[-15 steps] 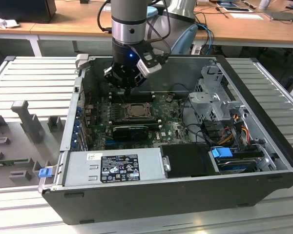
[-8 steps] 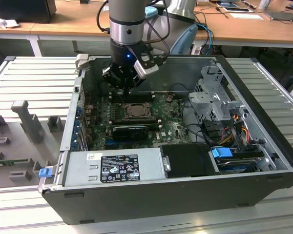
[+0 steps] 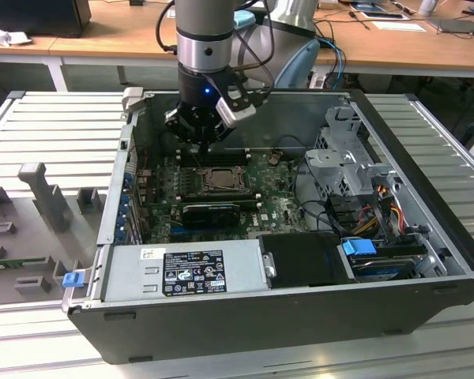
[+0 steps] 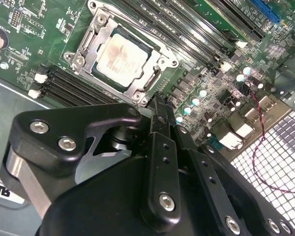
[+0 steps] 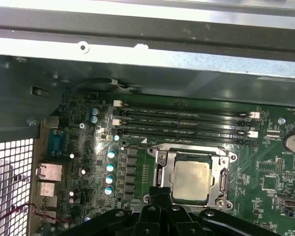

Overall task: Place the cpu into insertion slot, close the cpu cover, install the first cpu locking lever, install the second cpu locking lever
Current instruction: 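Install the first cpu locking lever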

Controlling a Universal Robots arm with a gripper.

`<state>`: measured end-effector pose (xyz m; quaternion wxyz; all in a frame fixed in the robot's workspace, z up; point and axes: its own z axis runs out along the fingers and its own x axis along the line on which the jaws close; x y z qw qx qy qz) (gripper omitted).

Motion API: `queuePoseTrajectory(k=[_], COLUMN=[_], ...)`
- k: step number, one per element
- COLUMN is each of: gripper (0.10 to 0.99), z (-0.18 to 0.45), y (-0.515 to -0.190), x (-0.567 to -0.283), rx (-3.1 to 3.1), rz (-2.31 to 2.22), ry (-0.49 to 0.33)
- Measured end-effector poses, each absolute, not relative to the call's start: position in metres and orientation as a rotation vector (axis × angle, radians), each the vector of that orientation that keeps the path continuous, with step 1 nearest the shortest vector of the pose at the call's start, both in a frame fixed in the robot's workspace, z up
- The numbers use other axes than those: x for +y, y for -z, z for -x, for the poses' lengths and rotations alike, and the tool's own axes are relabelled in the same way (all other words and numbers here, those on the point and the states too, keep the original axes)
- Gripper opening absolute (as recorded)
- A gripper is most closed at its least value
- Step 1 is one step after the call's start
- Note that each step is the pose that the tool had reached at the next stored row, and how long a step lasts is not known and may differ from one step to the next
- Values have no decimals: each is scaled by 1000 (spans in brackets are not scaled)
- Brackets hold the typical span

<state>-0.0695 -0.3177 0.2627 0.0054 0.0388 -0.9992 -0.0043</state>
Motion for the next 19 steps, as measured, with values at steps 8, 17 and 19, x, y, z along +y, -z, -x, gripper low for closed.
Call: queuePoseTrajectory(k=[8,17,19], gripper=[106,106,106], z=[77,105,108], y=[-262,-261,-260], x=[-318,-314,-312], rx=[-3128,-3128,-3129], rz=[-122,-122,-120], ry=[13,18,31])
